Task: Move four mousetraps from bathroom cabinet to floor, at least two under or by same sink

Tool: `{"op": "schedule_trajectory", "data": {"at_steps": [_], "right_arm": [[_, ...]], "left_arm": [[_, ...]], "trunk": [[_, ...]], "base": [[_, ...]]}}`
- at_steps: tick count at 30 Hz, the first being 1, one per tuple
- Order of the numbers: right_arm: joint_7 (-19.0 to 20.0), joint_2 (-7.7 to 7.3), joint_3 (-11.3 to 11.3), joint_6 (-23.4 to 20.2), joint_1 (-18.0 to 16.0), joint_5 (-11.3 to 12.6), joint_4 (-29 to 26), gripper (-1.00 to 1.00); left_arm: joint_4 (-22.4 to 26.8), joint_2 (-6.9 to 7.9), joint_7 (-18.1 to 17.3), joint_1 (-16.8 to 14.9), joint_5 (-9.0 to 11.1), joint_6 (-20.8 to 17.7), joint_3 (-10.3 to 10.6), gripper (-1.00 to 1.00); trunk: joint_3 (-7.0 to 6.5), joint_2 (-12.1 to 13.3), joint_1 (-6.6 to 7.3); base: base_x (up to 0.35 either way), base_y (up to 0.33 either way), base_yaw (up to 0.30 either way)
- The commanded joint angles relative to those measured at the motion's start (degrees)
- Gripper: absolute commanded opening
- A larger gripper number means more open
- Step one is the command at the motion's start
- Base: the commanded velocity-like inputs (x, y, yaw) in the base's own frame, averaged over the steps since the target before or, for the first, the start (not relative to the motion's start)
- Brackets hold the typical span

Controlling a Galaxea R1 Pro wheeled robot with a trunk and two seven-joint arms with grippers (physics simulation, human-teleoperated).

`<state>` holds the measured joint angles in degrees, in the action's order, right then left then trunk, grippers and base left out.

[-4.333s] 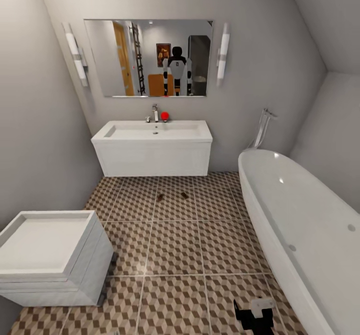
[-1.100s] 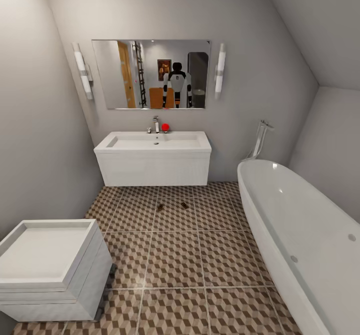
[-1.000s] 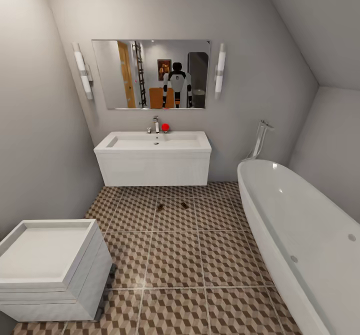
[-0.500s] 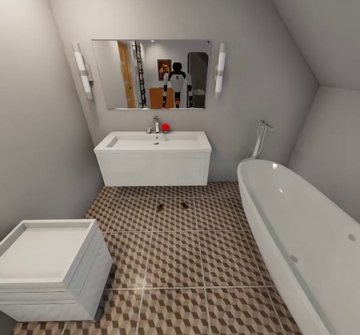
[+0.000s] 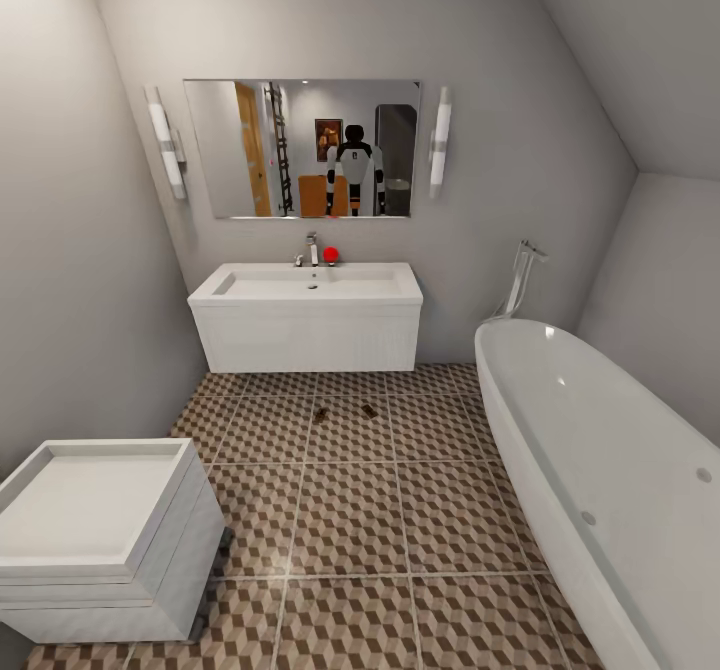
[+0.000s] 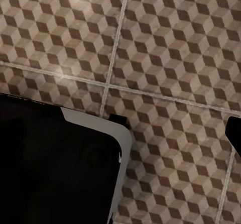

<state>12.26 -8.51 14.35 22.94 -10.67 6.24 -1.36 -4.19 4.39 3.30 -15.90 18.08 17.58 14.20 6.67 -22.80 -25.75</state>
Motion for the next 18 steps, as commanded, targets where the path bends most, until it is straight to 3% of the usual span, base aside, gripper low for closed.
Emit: {"op": "schedule_trajectory", "data": {"at_steps": [1,18], "right_arm": [[0.3,-0.02,0.3,0.2,-0.1,0.6,0.1,1.0],[0.3,0.07,0.4,0.3,0.0,0.7,-0.3,1.0]], "left_arm": [[-0.2,-0.04,0.1,-0.1,0.3,0.3,0.5,1.0],[-0.2,-0.21,-0.2,-0.1,0.3,0.3,0.5,1.0]], "trunk": [[0.12,-0.1,-0.03],[0.12,-0.1,-0.03]], "base": [[0.0,0.0,0.0],[0.0,0.0,0.0]]}}
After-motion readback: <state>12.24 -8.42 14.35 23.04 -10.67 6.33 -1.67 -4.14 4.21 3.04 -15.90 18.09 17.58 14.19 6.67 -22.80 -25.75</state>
